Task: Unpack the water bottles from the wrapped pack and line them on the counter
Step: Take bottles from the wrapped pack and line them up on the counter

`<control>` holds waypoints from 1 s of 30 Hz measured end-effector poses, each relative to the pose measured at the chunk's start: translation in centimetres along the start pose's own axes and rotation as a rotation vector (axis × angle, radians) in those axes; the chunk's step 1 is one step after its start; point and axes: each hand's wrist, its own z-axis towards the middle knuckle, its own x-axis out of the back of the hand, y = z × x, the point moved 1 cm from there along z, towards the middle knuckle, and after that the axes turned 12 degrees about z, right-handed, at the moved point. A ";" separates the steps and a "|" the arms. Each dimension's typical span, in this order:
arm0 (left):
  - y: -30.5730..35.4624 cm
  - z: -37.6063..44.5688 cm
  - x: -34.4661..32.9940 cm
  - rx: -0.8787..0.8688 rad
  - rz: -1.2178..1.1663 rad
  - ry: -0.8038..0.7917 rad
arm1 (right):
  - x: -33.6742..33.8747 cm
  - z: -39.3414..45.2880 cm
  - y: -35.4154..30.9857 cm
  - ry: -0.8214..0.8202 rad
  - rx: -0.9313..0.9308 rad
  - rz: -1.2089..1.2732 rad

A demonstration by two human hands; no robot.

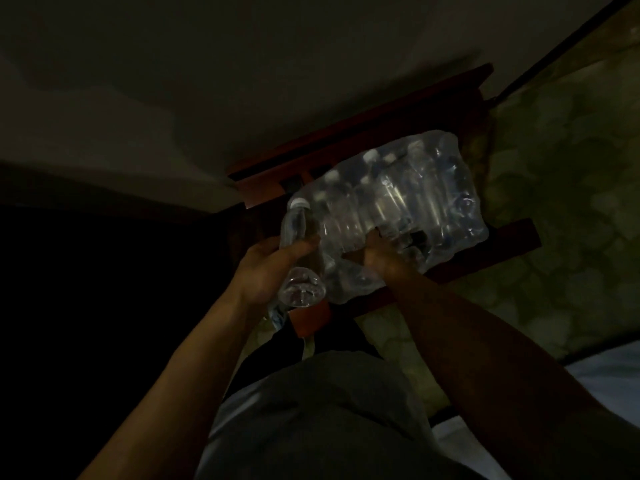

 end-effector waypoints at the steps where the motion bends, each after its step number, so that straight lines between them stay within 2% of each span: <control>1: -0.1 0.0 0.0 0.003 0.004 0.002 | -0.2 -0.3 0.2 -0.010 -0.015 0.003; 6: -0.6 0.1 0.1 -0.004 0.027 0.018 | -0.8 1.3 1.4 0.111 0.052 -0.031; 11: 0.0 -0.3 -0.2 -0.014 0.028 0.000 | 2.2 -3.5 -2.5 0.182 0.042 -0.033; 18: 1.9 -2.0 -0.4 -0.080 -0.008 -0.084 | 3.9 -8.5 -4.4 0.254 0.073 -0.100; 20: 2.4 -2.4 -0.1 -0.088 -0.006 -0.108 | 4.1 -10.1 -5.3 0.237 0.085 -0.175; 24: 3.3 -3.5 0.9 -0.117 -0.024 -0.151 | 4.6 -13.5 -8.4 0.184 0.144 -0.511; 30: 4.4 -6.5 5.3 -0.261 -0.047 -0.055 | 5.1 -19.5 -14.3 0.237 0.242 -0.614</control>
